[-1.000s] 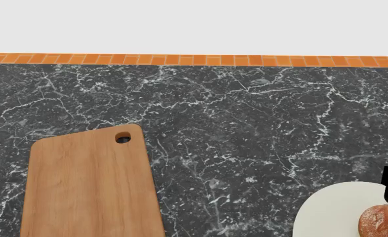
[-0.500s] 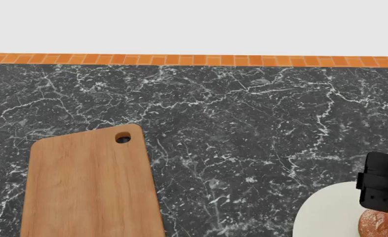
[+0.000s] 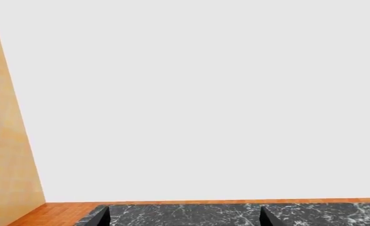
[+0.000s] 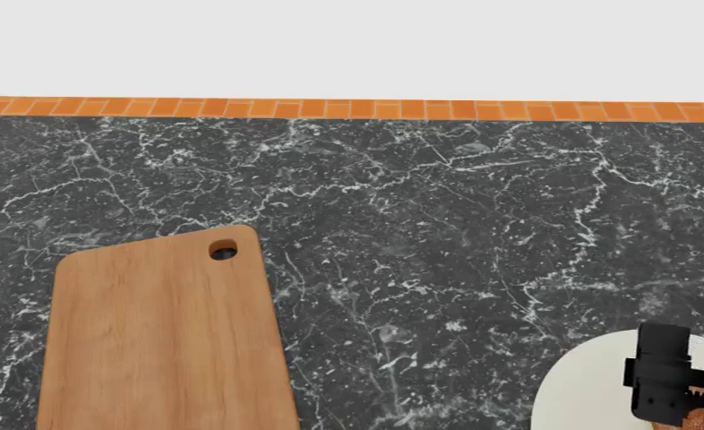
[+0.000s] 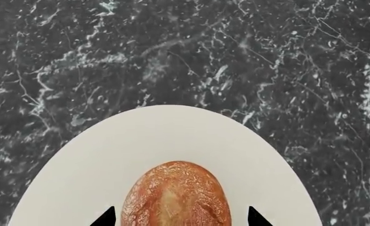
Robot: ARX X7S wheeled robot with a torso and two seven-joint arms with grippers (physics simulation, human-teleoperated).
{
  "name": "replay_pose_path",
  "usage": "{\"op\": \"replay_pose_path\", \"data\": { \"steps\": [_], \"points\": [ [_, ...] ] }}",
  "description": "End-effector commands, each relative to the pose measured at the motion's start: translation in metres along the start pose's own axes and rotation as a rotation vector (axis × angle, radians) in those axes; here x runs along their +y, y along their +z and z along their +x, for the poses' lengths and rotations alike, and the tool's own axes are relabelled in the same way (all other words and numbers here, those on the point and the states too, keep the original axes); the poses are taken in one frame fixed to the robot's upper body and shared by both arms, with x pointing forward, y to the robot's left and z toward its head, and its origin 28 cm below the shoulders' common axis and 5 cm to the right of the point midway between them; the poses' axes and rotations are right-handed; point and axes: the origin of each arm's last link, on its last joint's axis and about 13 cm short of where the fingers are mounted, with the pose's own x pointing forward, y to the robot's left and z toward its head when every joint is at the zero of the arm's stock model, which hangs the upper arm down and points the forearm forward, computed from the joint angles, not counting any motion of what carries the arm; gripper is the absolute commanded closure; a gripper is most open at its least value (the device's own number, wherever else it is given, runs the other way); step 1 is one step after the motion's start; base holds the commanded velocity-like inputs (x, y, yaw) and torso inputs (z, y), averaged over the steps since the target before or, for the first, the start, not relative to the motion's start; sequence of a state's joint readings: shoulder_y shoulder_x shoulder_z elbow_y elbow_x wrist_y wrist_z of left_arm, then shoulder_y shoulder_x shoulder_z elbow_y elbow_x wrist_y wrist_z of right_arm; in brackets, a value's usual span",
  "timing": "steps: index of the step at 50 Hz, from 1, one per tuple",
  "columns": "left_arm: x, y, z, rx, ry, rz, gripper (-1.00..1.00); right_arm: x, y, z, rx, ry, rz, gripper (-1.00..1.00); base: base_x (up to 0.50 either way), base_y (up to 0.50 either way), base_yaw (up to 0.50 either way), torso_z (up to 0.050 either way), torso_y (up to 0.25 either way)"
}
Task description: Place all breads on the cutting board.
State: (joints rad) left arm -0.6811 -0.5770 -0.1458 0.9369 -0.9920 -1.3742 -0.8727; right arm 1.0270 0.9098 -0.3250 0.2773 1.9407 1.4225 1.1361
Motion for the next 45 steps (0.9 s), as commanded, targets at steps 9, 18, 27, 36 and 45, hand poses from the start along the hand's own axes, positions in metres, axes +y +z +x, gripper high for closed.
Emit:
{"op": "replay_pose_path", "data": {
  "steps": [9,18,27,36,45],
  "points": [
    [-0.001,-0.002,0.0,0.001,0.0,0.001,-1.0,0.003,-0.011,0.012,0.049,0.01,-0.039,-1.0,0.0,0.0,0.0,0.0,0.0],
    [-0.001,-0.002,0.0,0.003,-0.004,0.002,-1.0,0.005,-0.012,0.018,0.058,0.005,-0.042,-1.0,0.0,0.0,0.0,0.0,0.0],
    [-0.001,-0.005,0.0,0.001,-0.002,-0.002,-1.0,0.006,-0.016,0.024,0.075,0.008,-0.053,-1.0,0.0,0.0,0.0,0.0,0.0],
    [-0.001,-0.002,0.0,0.003,0.0,-0.002,-1.0,0.006,-0.017,0.022,0.057,-0.003,-0.058,1.0,0.0,0.0,0.0,0.0,0.0],
    [0.0,-0.003,-0.001,0.001,0.003,-0.001,-1.0,0.011,-0.006,-0.021,-0.081,0.013,-0.099,1.0,0.0,0.0,0.0,0.0,0.0]
  ]
}}
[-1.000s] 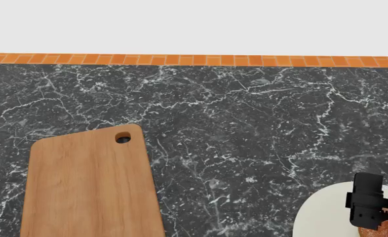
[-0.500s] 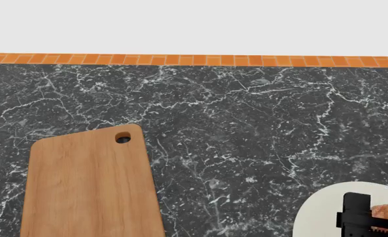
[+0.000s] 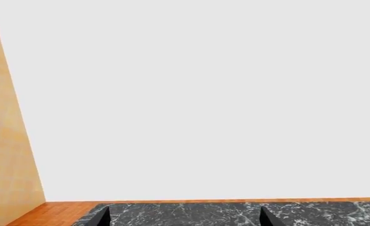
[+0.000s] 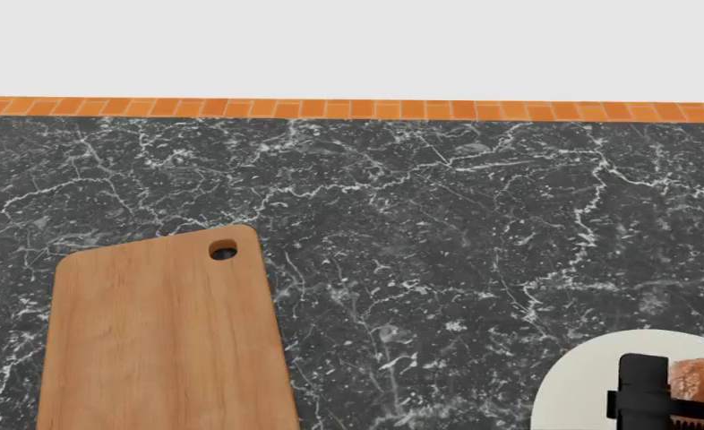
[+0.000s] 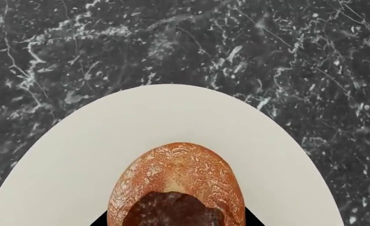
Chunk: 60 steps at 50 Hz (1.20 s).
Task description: Place all breads on the cutting board.
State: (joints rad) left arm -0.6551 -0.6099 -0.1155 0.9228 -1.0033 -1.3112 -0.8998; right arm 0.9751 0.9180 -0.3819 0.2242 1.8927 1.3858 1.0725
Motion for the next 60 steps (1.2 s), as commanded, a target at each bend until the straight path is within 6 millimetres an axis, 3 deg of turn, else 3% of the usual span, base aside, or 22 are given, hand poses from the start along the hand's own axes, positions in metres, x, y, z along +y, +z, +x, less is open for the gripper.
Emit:
{"op": "replay_pose_path", "data": {
  "steps": [1,4,10,17,20,26,34,45,48,60],
  "points": [
    [0.001,-0.003,-0.002,-0.004,0.004,-0.002,-1.0,0.007,0.01,-0.043,-0.145,0.019,-0.048,1.0,0.0,0.0,0.0,0.0,0.0],
    [0.002,-0.001,-0.002,-0.01,0.01,0.0,-1.0,0.015,0.019,-0.075,-0.234,0.051,-0.11,1.0,0.0,0.0,0.0,0.0,0.0],
    [0.006,0.008,-0.004,-0.024,0.02,-0.002,-1.0,0.039,0.028,-0.116,-0.387,0.107,-0.231,1.0,0.0,0.0,0.0,0.0,0.0],
    [0.006,0.011,-0.007,-0.032,0.018,-0.001,-1.0,0.072,0.038,-0.144,-0.497,0.257,-0.334,1.0,0.0,0.0,0.0,0.0,0.0],
    [0.006,0.01,-0.006,-0.033,0.025,0.011,-1.0,0.085,0.042,-0.147,-0.494,0.356,-0.343,1.0,0.0,0.0,0.0,0.0,0.0],
    [0.008,0.012,-0.005,-0.035,0.033,0.011,-1.0,0.116,0.058,-0.146,-0.501,0.486,-0.387,1.0,0.0,0.0,0.0,0.0,0.0],
    [0.012,0.014,-0.007,-0.043,0.047,0.007,-1.0,0.151,0.08,-0.122,-0.45,0.606,-0.394,1.0,0.0,0.0,0.0,0.0,0.0],
    [0.018,0.014,-0.009,-0.05,0.071,-0.004,-1.0,0.208,0.069,-0.077,-0.334,0.738,-0.525,1.0,0.0,0.0,0.0,0.0,0.0],
    [0.017,0.011,-0.007,-0.05,0.067,-0.005,-1.0,0.229,0.063,-0.071,-0.308,0.726,-0.597,1.0,0.0,0.0,0.0,0.0,0.0],
    [0.018,-0.004,-0.003,-0.028,0.062,-0.001,-1.0,0.27,0.058,-0.05,-0.266,0.711,-0.711,1.0,0.0,0.0,0.0,0.0,0.0]
  ]
}}
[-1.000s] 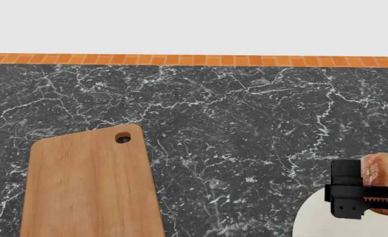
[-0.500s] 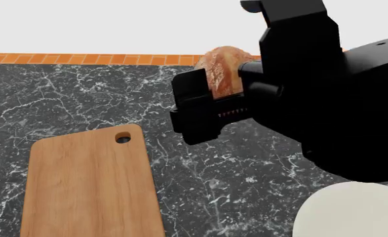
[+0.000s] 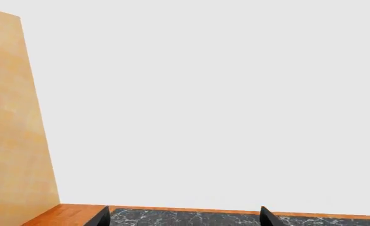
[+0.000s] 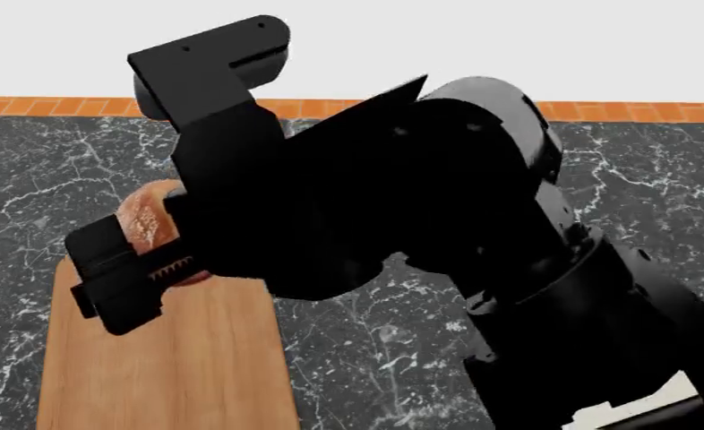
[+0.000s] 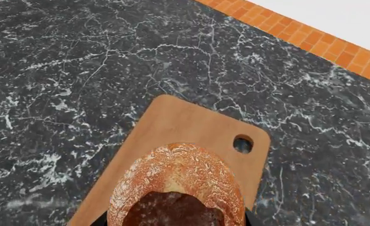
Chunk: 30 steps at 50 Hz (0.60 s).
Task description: Place all breads on the cutting board.
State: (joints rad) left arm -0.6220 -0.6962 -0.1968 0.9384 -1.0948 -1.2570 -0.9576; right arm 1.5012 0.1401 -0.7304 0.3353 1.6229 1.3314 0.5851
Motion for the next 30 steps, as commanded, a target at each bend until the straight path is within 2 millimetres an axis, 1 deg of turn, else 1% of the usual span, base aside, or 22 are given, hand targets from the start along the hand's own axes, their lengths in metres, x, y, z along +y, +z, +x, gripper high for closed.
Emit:
{"op": "replay_pose_path", "data": {
  "steps": [1,3,5,7,8,10,13,14,17,21,24,30],
  "points": [
    [0.002,-0.009,0.001,0.006,-0.001,0.006,-1.0,0.018,0.003,0.046,0.065,0.036,-0.094,1.0,0.0,0.0,0.0,0.0,0.0],
    [0.001,-0.011,0.001,0.011,-0.003,0.009,-1.0,0.02,0.003,0.052,0.08,0.047,-0.105,1.0,0.0,0.0,0.0,0.0,0.0],
    [-0.001,-0.02,0.001,0.026,-0.006,0.018,-1.0,0.021,0.004,0.057,0.09,0.049,-0.098,1.0,0.0,0.0,0.0,0.0,0.0],
    [0.0,-0.018,0.001,0.027,-0.006,0.016,-1.0,0.02,0.002,0.062,0.099,0.042,-0.098,1.0,0.0,0.0,0.0,0.0,0.0],
    [0.0,-0.02,-0.001,0.026,-0.001,0.012,-1.0,0.019,0.001,0.064,0.108,0.048,-0.087,1.0,0.0,0.0,0.0,0.0,0.0],
    [0.001,-0.019,-0.001,0.023,0.0,0.011,-1.0,0.018,-0.002,0.066,0.125,0.057,-0.083,1.0,0.0,0.0,0.0,0.0,0.0],
    [0.001,-0.021,-0.001,0.028,0.002,0.009,-1.0,0.015,-0.015,0.072,0.189,0.035,-0.081,1.0,0.0,0.0,0.0,0.0,0.0],
    [0.001,-0.018,0.0,0.028,0.0,0.01,-1.0,0.012,-0.018,0.075,0.201,0.006,-0.065,1.0,0.0,0.0,0.0,0.0,0.0],
    [0.001,-0.014,0.0,0.027,0.001,0.005,-1.0,0.009,-0.025,0.077,0.247,-0.013,-0.044,1.0,0.0,0.0,0.0,0.0,0.0],
    [0.002,-0.014,0.0,0.029,0.002,0.006,-1.0,0.007,-0.029,0.08,0.252,-0.022,-0.045,1.0,0.0,0.0,0.0,0.0,0.0],
    [0.003,-0.015,-0.001,0.031,0.004,0.003,-1.0,0.004,-0.03,0.08,0.266,-0.025,-0.03,1.0,0.0,0.0,0.0,0.0,0.0],
    [0.001,-0.021,0.001,0.042,-0.001,-0.001,-1.0,0.006,-0.041,0.085,0.305,-0.01,-0.044,1.0,0.0,0.0,0.0,0.0,0.0]
  ]
}}
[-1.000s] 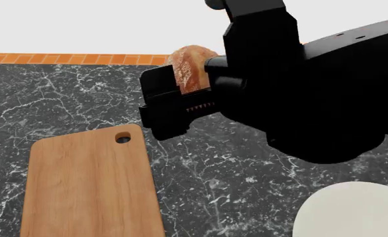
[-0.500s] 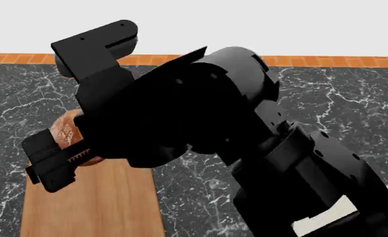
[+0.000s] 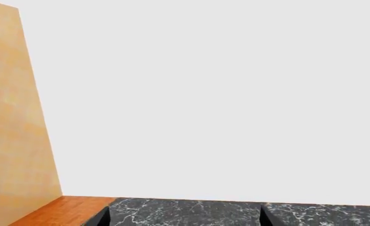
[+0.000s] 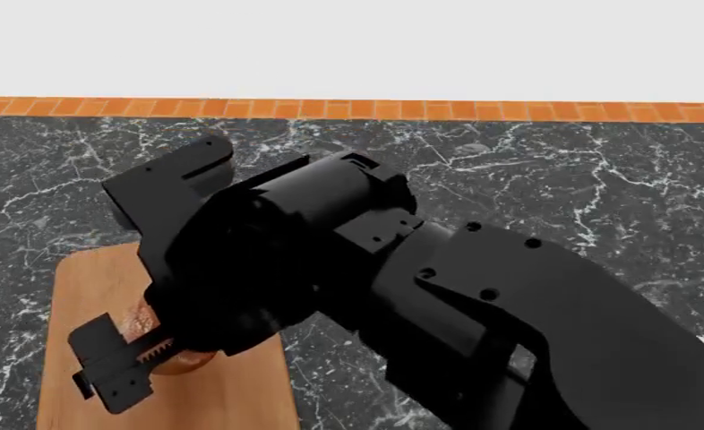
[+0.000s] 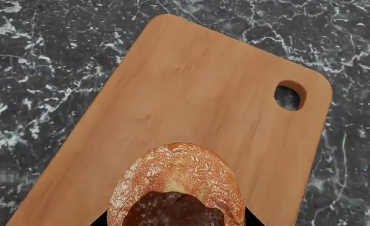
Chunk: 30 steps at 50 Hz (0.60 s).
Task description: Place all breads on the cutting board.
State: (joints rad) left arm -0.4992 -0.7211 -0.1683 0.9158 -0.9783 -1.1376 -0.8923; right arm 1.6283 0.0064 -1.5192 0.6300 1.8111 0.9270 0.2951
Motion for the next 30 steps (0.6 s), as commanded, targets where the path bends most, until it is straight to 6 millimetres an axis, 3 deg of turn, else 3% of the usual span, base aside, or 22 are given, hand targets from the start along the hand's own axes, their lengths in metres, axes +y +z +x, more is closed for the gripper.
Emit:
{"op": "replay_pose_path", "data": {
  "steps": [1,17,18,24,30],
  "points": [
    [0.0,-0.004,0.001,0.012,-0.004,-0.005,-1.0,-0.005,-0.014,0.013,0.064,-0.01,-0.011,1.0,0.0,0.0,0.0,0.0,0.0],
    [0.0,-0.01,-0.001,0.013,0.0,-0.006,-1.0,-0.005,-0.023,0.021,0.102,-0.011,-0.026,1.0,0.0,0.0,0.0,0.0,0.0],
    [0.0,-0.012,-0.002,0.012,0.0,-0.006,-1.0,-0.005,-0.023,0.02,0.104,-0.016,-0.023,-1.0,0.0,0.0,0.0,0.0,0.0],
    [-0.002,-0.015,-0.002,0.012,-0.003,-0.005,-1.0,-0.004,-0.016,0.014,0.072,-0.032,-0.05,-1.0,0.0,0.0,0.0,0.0,0.0],
    [-0.003,-0.017,0.0,0.011,-0.006,-0.008,-1.0,0.004,0.012,-0.013,-0.047,-0.047,-0.121,-1.0,0.0,0.0,0.0,0.0,0.0]
  ]
}}
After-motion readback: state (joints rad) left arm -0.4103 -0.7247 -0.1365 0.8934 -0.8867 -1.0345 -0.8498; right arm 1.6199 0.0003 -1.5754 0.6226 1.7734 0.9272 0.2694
